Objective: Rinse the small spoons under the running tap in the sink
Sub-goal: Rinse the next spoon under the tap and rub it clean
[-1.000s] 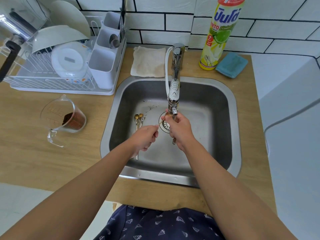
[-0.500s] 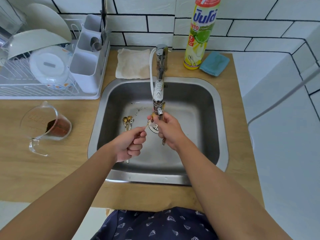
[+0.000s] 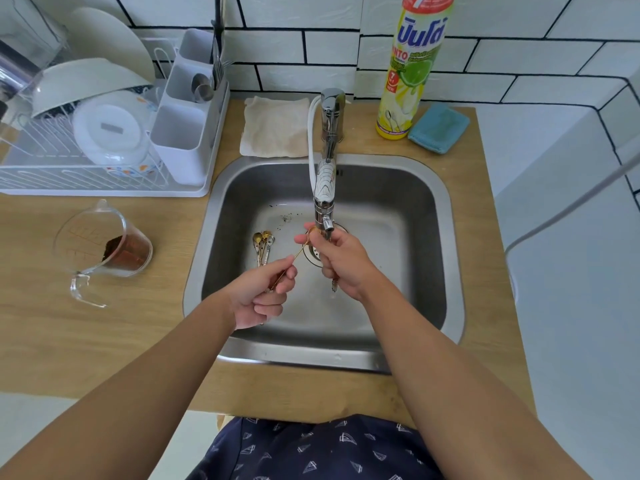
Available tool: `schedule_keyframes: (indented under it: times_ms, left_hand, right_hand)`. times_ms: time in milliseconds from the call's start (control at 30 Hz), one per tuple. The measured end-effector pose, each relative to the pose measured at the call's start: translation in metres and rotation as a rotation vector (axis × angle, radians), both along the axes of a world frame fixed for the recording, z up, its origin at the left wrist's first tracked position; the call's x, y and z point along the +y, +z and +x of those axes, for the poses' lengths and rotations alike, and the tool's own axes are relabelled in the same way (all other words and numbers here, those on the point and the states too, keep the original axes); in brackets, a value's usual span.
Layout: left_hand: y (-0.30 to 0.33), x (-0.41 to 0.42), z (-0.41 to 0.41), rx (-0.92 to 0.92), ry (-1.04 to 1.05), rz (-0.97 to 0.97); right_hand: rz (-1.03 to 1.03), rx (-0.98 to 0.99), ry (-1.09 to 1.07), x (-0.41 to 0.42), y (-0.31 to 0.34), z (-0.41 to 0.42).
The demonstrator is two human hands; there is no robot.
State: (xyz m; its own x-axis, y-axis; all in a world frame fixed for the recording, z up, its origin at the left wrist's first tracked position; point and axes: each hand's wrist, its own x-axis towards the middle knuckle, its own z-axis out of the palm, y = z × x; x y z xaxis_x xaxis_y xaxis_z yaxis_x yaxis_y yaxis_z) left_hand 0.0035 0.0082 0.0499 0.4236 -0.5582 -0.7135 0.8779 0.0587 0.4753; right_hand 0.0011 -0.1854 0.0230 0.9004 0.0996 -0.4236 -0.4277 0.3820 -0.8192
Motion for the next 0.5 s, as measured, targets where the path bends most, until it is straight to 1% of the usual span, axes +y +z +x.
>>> schedule_keyframes:
  times_ms: [67,100,133,233,367,400,500]
  left_hand:
    - [0.0,0.004,-0.001,0.062,0.023,-0.11]
    - [0.0,0.004,-0.002,0.057,0.019,-0.105]
    - [0.0,0.004,-0.003,0.019,-0.001,-0.059]
    - [-0.003,0.0,-0.004,-0.186,-0.085,0.137]
    - [-0.007,-0.002,-0.004,-0.332,-0.088,0.298]
    - [-0.007,-0.004,-0.003,-0.376,-0.1,0.354]
    - [-0.007,-0.017,-0.002,-0.549,-0.09,0.574]
  right_hand:
    - [0.064,0.002,-0.013,-0.002,0.0,0.0]
    - [0.059,0.007,-0.03,-0.002,0.0,0.0]
    - [0.033,0.021,-0.053,-0.002,0.0,0.0]
    - [-0.054,0.081,-0.117,-0.002,-0.002,0.002]
    - [0.014,0.11,-0.14,-0.001,-0.002,0.001]
    - [-0.006,0.11,-0.136,-0.001,-0.002,0.001]
    - [-0.172,0.117,-0.115,-0.003,0.0,-0.001]
